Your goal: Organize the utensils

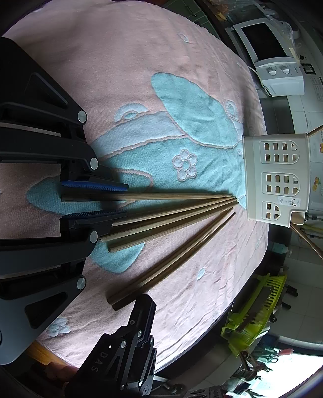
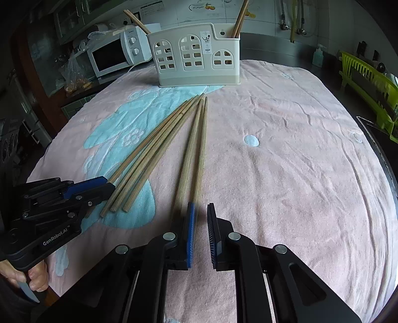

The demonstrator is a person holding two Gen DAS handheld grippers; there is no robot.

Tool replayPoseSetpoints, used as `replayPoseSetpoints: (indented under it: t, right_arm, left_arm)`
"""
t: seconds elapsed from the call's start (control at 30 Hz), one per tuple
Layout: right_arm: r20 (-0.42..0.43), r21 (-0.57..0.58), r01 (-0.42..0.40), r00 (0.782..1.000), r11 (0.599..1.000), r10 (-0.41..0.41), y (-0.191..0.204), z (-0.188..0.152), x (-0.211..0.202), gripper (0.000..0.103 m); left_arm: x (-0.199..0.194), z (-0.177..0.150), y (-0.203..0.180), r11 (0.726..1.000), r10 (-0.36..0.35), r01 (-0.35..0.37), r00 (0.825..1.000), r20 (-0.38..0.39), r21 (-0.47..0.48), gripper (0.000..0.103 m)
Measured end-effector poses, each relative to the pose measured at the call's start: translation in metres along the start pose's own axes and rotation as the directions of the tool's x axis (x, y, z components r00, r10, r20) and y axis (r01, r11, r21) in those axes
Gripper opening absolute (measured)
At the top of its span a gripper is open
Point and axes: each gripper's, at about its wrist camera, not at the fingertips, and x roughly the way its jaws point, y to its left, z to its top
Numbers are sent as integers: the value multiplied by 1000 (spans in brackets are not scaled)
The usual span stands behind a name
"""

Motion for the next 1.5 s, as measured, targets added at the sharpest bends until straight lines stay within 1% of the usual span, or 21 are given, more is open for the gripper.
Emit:
replayPoseSetpoints:
  t: [0.07,0.17,0.47,0.57,1.5]
  right_arm:
    - [0,0,-4,1000,1000,4,0,0,0,11]
    - [1,-3,-2,1000,1000,2,1,-1,0,18]
    - [3,-5,-5,1000,1000,5,4,0,0,22]
    - [5,-7,-3,1000,1000,3,5,0,-1,26]
    - [-9,-12,1,1000,1000,-1,5,-3,2,26]
  left_arm:
    - [0,0,0,1000,-1,1,1000,0,-1,15]
    - [0,0,0,1000,1,-1,1000,0,1,15]
    - [0,0,-1,1000,1,-1,1000,-2,6,15]
    - [1,1,-1,1000,1,-1,1000,-3,8,15]
    - [0,0,0,1000,0,0,1000,-3,10,15]
